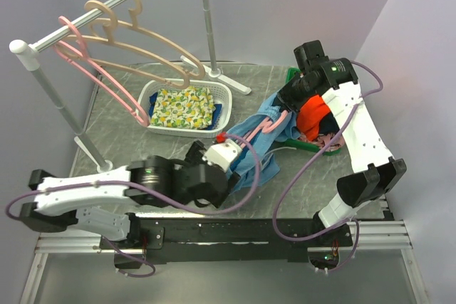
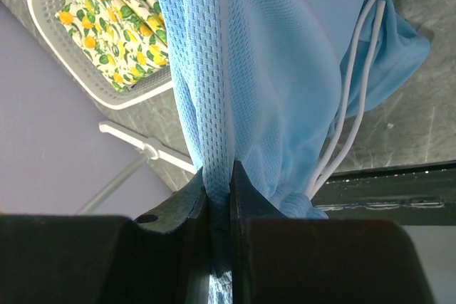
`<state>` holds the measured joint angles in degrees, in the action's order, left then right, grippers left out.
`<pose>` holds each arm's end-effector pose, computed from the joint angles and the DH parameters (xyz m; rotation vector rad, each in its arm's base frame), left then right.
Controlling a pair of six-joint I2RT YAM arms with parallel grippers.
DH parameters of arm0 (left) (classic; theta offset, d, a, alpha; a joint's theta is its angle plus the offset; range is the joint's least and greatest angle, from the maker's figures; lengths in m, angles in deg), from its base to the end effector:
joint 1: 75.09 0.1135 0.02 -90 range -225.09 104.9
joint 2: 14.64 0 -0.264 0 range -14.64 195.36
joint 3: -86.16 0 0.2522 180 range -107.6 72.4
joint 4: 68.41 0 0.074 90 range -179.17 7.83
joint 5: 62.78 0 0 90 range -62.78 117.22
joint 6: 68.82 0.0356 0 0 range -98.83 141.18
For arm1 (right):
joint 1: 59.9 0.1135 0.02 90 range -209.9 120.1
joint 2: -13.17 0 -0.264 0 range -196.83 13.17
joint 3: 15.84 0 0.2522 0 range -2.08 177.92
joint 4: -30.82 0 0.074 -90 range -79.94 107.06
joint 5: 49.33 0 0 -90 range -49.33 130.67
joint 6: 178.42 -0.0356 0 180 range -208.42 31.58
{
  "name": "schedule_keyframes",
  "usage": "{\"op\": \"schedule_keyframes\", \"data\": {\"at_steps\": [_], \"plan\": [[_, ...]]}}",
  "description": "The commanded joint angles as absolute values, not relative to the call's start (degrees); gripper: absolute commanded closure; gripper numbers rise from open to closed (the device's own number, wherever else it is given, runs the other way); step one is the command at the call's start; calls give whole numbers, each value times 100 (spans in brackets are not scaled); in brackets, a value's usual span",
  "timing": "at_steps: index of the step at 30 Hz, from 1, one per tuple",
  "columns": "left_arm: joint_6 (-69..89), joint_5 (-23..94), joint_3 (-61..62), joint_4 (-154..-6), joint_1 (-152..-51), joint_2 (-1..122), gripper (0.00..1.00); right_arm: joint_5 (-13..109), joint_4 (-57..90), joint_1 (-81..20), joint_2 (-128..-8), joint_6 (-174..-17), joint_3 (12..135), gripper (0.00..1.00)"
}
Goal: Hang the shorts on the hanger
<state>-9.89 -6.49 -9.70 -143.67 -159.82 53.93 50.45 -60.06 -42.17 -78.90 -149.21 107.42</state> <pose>0.0396 -0.2143 0.3979 0.7811 2.1240 -0.3696 0.2842 0.0972 0.4138 0.9546 2.5942 0.6568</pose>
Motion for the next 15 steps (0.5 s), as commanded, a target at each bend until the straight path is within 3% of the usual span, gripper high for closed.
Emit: {"op": "schedule_keyframes", "data": {"at_steps": [1,6,7,9,10,13,15], "plan": [[-1600,-1882,-1180,-15160,-16123,5830,9,5350,-5835,-4250,-7657,-15012,10832,100],[-1539,-2453,-1066,-14828,-16140,5910,24,5350,-5844,-4250,-7586,-15020,10796,100],[-1382,-2524,-952,-14679,-16140,5875,33,5359,-5835,-4241,-7551,-15012,10770,100],[-1084,-2560,-811,-14032,-16140,5753,39,5350,-5826,-4250,-7516,-15021,10753,100],[-768,-2560,-706,-13810,-16140,5717,50,5359,-5809,-4233,-7455,-15047,10709,100],[-276,-2420,-583,-13115,-16132,5637,63,5420,-5642,-4180,-7288,-15117,10454,100],[-72,-2358,-547,-12746,-16132,5646,63,5447,-5537,-4136,-7200,-15170,10296,100]]}}
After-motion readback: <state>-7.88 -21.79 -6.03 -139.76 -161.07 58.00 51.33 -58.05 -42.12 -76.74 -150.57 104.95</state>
